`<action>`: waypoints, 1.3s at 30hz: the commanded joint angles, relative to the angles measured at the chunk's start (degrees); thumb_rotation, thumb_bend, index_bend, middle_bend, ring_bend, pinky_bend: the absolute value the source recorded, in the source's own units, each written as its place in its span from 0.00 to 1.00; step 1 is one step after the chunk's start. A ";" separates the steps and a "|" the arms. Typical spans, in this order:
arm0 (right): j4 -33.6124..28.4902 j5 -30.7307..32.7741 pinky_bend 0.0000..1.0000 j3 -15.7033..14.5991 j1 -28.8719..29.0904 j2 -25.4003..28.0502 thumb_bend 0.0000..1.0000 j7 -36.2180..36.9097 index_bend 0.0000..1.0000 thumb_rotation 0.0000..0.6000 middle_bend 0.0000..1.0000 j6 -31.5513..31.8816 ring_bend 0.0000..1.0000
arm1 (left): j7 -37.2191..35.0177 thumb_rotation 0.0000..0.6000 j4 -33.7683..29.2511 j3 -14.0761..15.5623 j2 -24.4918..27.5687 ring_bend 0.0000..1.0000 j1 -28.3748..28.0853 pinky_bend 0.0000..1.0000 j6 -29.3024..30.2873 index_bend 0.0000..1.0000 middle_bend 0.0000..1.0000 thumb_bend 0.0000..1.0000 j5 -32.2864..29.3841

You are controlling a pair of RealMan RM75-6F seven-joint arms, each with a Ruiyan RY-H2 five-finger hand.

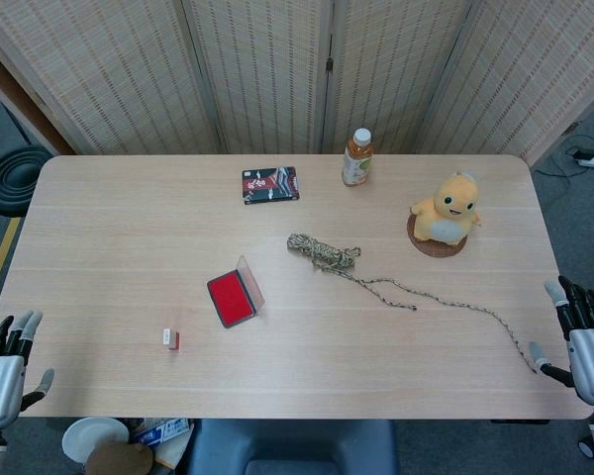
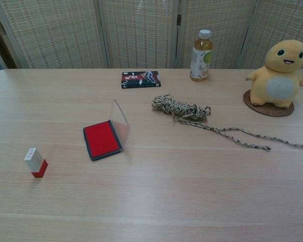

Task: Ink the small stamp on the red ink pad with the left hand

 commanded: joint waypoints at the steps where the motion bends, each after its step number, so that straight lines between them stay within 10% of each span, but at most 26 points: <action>1: 0.19 0.17 0.00 0.16 0.40 -0.17 0.31 0.07 0.00 1.00 0.00 -0.60 0.00 | 0.15 1.00 -0.10 -0.02 -0.08 0.00 0.25 0.03 0.35 0.03 0.00 0.31 -0.20; 15: 1.19 2.61 0.00 1.36 1.45 0.37 0.31 2.91 0.00 1.00 0.00 -2.80 0.00 | 3.70 1.00 -4.91 -1.22 1.25 0.00 -4.55 0.02 -8.52 0.04 0.00 0.31 -4.34; 21: 2.03 4.13 0.00 2.02 2.27 1.52 0.31 7.74 0.00 1.00 0.00 -5.25 0.00 | 14.86 1.00 -13.42 -3.90 1.41 0.00 -9.99 0.00 -15.45 0.07 0.00 0.31 -15.97; 39: 7.28 -0.18 0.00 0.79 3.05 6.12 0.31 27.36 0.00 1.00 0.00 -7.52 0.00 | 36.30 1.00 -14.08 -7.49 -15.89 0.00 -21.52 0.00 -9.86 0.17 0.16 0.31 -35.75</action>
